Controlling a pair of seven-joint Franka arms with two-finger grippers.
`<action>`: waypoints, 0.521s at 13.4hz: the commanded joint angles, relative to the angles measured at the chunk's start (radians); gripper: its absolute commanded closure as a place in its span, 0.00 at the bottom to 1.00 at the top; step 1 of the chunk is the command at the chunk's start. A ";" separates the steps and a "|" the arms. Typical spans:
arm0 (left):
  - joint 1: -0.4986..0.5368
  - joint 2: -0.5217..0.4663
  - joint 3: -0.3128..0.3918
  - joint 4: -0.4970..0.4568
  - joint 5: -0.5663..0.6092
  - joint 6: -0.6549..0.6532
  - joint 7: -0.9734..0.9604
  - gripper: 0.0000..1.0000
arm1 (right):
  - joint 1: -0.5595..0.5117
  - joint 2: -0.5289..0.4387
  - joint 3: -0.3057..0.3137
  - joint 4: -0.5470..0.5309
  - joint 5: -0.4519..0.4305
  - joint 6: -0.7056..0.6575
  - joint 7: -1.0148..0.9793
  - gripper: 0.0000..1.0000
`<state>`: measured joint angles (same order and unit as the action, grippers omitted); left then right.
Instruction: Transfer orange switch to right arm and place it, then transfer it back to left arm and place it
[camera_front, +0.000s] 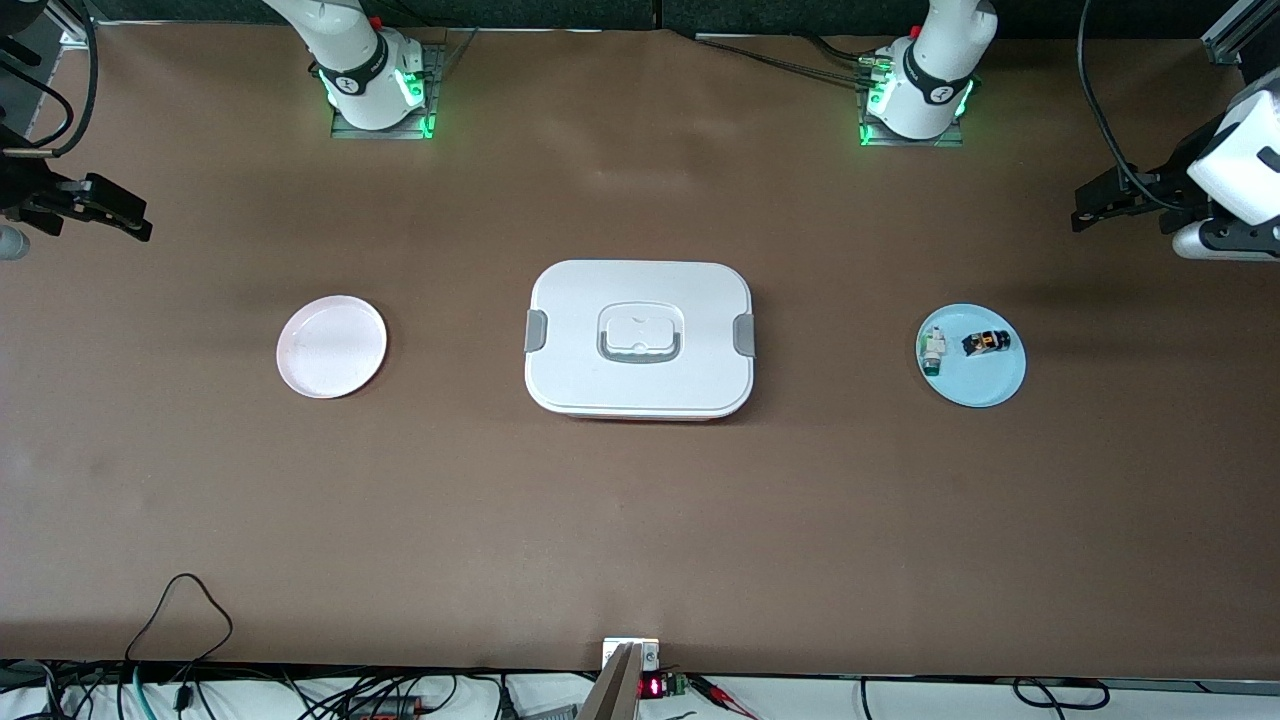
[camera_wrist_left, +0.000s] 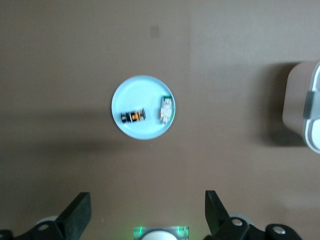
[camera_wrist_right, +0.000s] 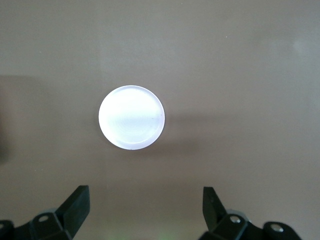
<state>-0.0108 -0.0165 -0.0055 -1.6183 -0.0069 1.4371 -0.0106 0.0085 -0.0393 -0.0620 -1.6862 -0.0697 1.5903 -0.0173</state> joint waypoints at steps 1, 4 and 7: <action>0.003 0.032 -0.002 -0.003 0.013 -0.032 0.005 0.00 | 0.002 0.007 -0.002 0.025 0.013 -0.024 0.000 0.00; 0.023 0.107 0.007 -0.009 0.044 -0.050 -0.006 0.00 | 0.002 0.007 -0.002 0.025 0.013 -0.024 0.000 0.00; 0.055 0.185 0.005 -0.011 0.039 -0.035 -0.006 0.00 | 0.002 0.006 -0.002 0.025 0.013 -0.024 -0.001 0.00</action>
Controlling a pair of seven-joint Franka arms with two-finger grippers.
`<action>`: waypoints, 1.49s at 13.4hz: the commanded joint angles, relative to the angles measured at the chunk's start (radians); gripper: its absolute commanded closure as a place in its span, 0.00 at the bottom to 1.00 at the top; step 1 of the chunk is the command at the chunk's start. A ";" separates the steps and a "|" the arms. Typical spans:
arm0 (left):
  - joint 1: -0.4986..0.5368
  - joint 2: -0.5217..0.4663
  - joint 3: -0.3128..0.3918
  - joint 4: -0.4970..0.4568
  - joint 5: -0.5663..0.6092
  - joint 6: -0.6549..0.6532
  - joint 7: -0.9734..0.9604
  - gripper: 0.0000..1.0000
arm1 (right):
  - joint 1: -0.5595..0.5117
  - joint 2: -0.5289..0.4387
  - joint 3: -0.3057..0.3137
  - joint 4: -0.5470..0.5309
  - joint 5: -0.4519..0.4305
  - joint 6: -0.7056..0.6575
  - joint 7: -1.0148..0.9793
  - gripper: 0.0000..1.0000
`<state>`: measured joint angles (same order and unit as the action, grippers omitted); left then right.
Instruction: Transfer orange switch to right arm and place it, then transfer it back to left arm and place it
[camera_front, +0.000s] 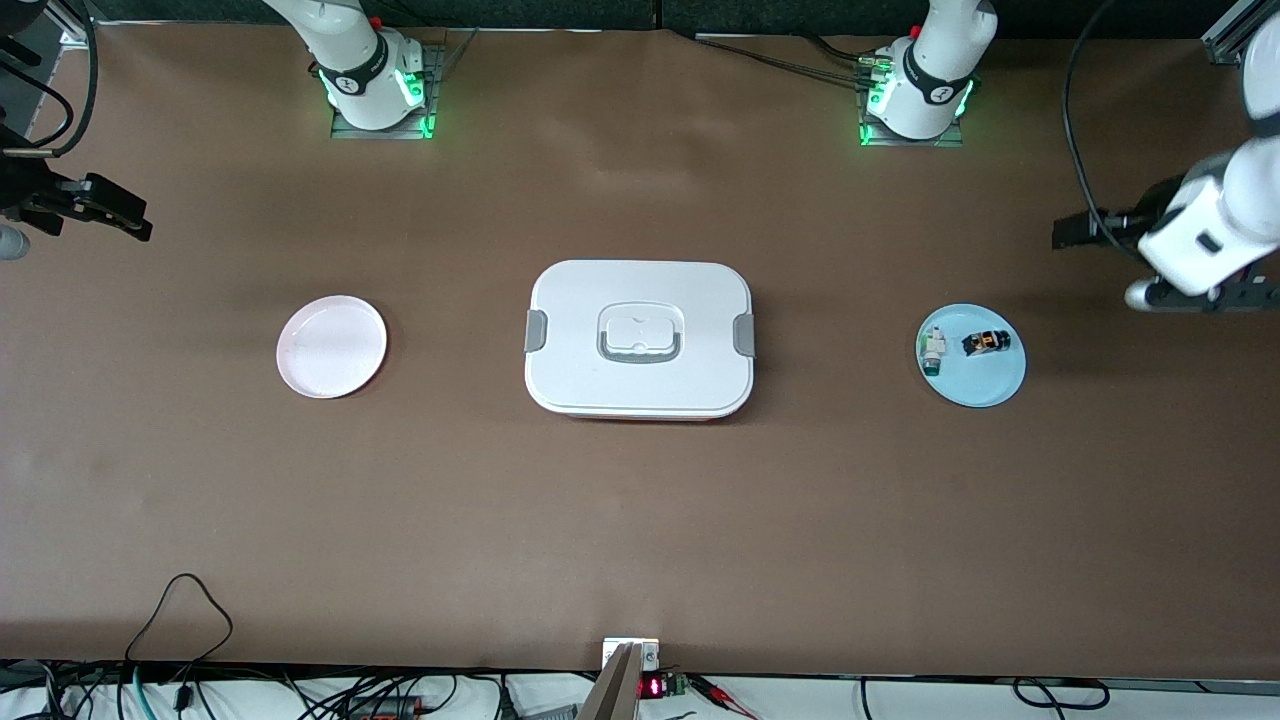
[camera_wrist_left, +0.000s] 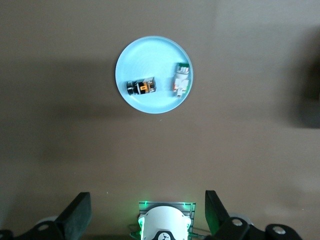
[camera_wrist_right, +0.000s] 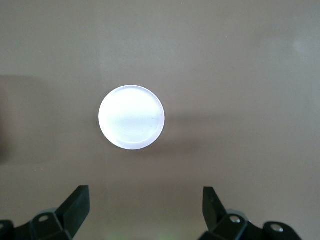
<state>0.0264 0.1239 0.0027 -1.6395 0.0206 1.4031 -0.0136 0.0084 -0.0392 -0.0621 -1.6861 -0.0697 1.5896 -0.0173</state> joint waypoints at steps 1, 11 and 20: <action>0.024 0.065 -0.001 0.009 0.010 0.004 -0.005 0.00 | 0.004 0.005 -0.002 0.025 0.013 -0.023 -0.001 0.00; 0.084 0.089 -0.001 -0.353 0.013 0.482 -0.006 0.00 | 0.002 0.005 -0.002 0.025 0.013 -0.023 -0.001 0.00; 0.122 0.143 -0.003 -0.559 0.015 0.865 0.009 0.00 | 0.004 0.007 -0.002 0.023 0.013 -0.022 0.004 0.00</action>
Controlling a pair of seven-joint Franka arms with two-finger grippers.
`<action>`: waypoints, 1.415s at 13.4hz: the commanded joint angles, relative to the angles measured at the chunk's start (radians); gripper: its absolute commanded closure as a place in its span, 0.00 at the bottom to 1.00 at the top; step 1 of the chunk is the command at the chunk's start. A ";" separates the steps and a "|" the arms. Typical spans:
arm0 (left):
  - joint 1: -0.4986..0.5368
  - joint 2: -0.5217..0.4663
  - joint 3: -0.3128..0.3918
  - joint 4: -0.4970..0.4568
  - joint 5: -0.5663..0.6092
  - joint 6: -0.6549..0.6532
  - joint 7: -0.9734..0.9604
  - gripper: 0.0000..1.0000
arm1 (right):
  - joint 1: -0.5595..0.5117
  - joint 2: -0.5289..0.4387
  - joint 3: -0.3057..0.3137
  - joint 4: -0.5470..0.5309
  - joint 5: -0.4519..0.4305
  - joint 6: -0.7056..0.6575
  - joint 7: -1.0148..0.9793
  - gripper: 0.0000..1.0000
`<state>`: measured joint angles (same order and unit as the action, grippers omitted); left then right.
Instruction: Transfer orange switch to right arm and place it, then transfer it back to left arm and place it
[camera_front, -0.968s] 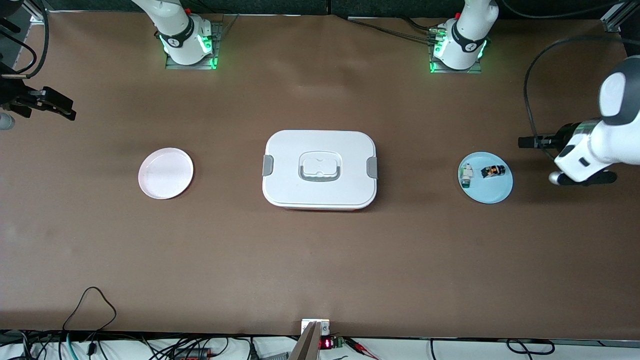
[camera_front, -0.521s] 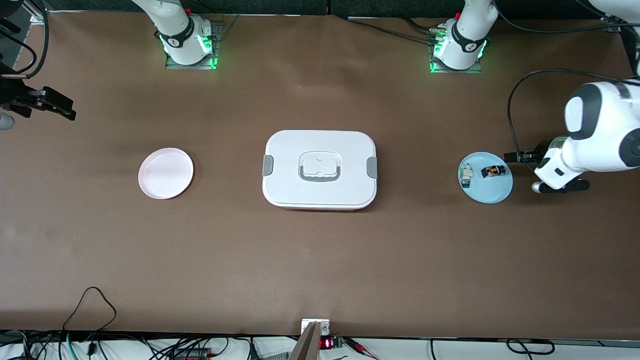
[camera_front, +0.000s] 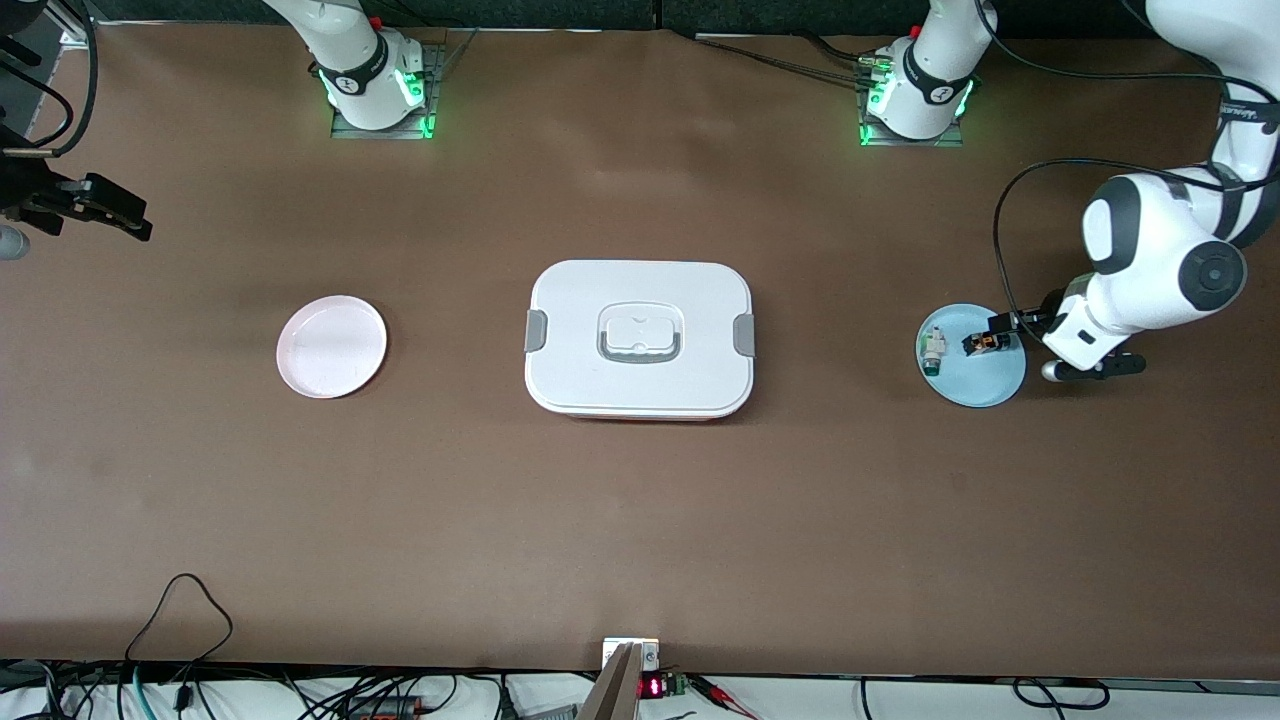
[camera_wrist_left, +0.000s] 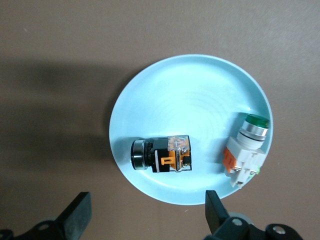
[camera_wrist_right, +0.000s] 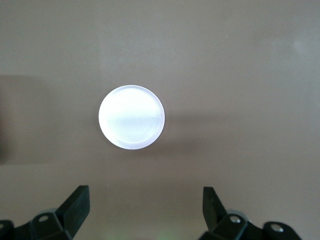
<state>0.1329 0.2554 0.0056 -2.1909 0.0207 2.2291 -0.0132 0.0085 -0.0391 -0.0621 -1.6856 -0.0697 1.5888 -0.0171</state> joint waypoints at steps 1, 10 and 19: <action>0.016 0.028 -0.007 -0.009 0.015 0.062 0.010 0.00 | 0.005 0.007 -0.002 0.024 0.013 -0.021 0.003 0.00; 0.028 0.128 -0.016 -0.013 -0.016 0.187 0.009 0.00 | 0.005 0.013 -0.001 0.023 0.013 -0.013 0.002 0.00; 0.028 0.148 -0.018 -0.018 -0.045 0.185 0.007 0.04 | 0.004 0.024 -0.002 0.023 0.002 -0.010 0.002 0.00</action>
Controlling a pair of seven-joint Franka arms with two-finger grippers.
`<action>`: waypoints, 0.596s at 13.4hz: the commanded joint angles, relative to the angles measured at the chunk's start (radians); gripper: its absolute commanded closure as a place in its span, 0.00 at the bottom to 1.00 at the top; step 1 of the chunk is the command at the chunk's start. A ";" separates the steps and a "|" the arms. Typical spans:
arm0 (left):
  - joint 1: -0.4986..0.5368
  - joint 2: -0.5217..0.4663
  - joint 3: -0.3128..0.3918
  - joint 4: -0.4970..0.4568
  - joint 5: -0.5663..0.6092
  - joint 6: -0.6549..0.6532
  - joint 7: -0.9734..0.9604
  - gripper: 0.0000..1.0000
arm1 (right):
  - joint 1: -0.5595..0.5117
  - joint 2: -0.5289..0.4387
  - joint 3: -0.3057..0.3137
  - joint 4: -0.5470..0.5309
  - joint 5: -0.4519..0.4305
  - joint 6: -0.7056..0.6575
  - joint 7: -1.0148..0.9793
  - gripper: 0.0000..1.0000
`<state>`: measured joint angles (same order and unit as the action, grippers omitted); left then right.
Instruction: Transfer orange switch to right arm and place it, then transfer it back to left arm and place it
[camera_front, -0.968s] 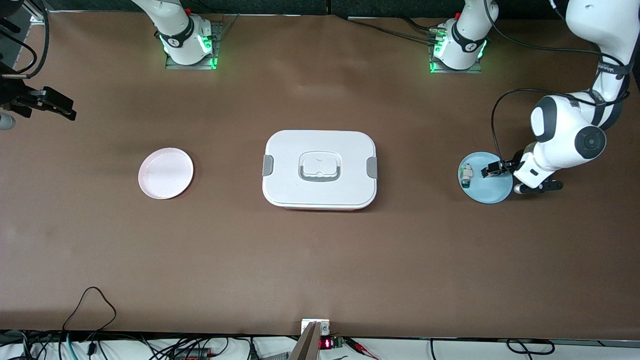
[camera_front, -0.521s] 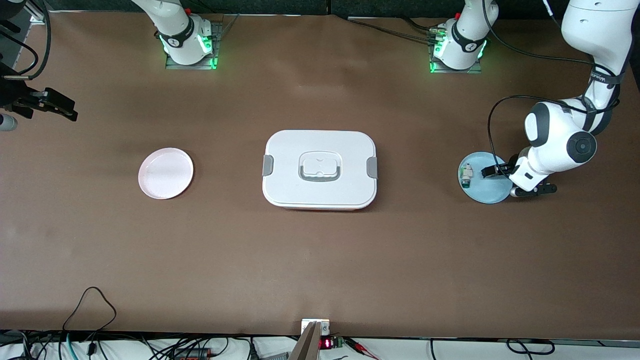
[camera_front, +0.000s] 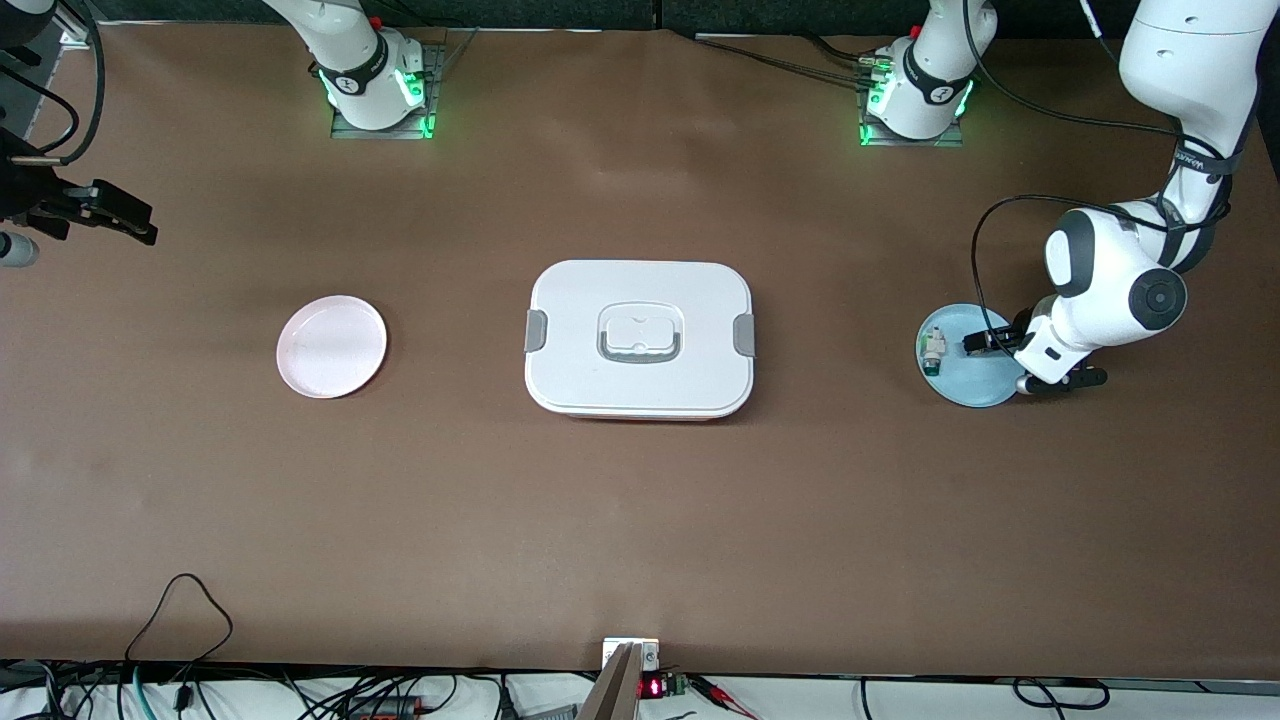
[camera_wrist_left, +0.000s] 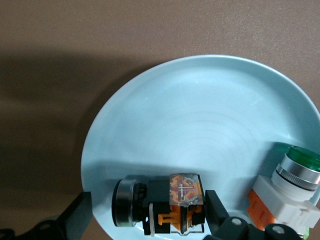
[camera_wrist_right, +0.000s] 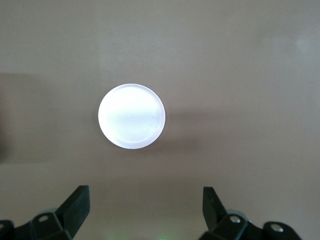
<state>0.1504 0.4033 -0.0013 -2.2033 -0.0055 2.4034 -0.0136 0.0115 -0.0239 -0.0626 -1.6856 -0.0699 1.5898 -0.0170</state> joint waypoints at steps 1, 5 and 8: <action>0.008 0.000 -0.011 -0.007 -0.019 0.010 0.008 0.08 | 0.001 0.012 -0.002 0.023 0.001 -0.011 0.002 0.00; 0.006 0.000 -0.017 -0.007 -0.019 0.003 0.004 0.20 | -0.001 0.012 -0.002 0.023 0.001 -0.011 0.002 0.00; 0.006 0.000 -0.017 -0.007 -0.019 0.000 0.004 0.34 | -0.001 0.012 -0.002 0.023 0.004 -0.008 0.002 0.00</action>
<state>0.1503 0.4064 -0.0115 -2.2044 -0.0056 2.4032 -0.0146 0.0115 -0.0212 -0.0626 -1.6856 -0.0700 1.5899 -0.0170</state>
